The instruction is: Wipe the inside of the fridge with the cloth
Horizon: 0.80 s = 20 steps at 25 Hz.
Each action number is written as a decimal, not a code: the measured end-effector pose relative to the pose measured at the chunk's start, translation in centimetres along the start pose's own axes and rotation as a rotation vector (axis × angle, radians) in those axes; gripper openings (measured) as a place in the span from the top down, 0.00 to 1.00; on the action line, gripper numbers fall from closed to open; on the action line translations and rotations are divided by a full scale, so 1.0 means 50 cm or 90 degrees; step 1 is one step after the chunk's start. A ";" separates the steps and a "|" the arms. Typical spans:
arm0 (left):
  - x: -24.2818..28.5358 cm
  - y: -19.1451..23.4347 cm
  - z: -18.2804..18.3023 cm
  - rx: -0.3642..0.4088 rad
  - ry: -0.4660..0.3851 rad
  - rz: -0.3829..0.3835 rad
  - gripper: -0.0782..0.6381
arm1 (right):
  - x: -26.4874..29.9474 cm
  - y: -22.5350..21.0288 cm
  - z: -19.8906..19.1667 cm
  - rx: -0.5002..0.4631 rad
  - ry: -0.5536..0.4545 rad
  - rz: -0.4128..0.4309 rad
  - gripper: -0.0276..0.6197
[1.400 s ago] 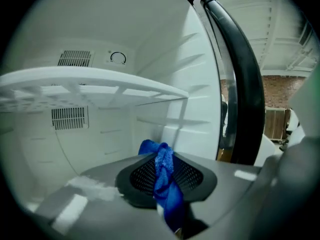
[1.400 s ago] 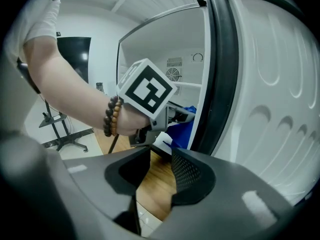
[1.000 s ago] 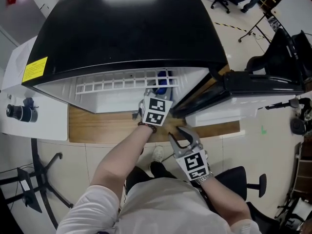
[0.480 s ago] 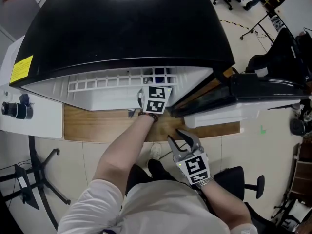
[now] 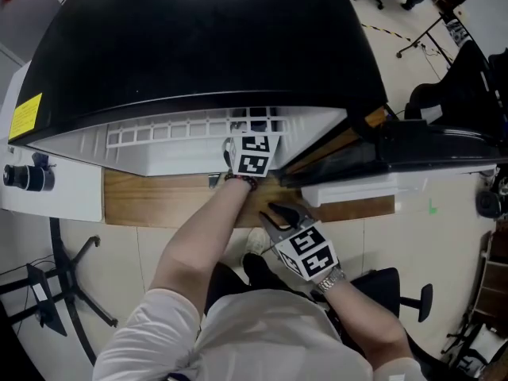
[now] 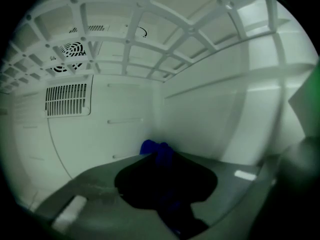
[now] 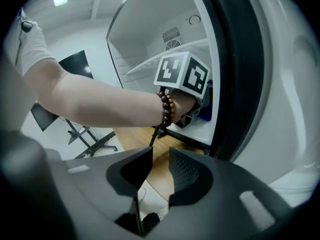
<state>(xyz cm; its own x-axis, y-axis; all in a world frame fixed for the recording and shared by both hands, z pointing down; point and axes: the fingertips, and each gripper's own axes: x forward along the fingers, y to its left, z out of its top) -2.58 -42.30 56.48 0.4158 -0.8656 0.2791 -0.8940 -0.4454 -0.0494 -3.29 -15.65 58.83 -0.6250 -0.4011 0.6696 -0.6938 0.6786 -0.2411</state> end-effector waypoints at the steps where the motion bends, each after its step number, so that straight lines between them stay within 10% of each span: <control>1: 0.001 0.000 -0.001 0.002 0.001 -0.001 0.78 | 0.006 0.002 -0.001 0.000 0.013 0.011 0.80; 20: 0.001 0.000 -0.012 0.000 0.020 -0.005 0.78 | 0.037 0.023 0.001 -0.025 0.080 0.087 0.88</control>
<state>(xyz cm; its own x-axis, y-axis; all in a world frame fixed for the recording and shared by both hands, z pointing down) -2.67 -42.23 57.07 0.4169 -0.8544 0.3101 -0.8909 -0.4517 -0.0469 -5.27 -15.65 59.75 -0.6613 -0.2252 0.7155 -0.5895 0.7458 -0.3102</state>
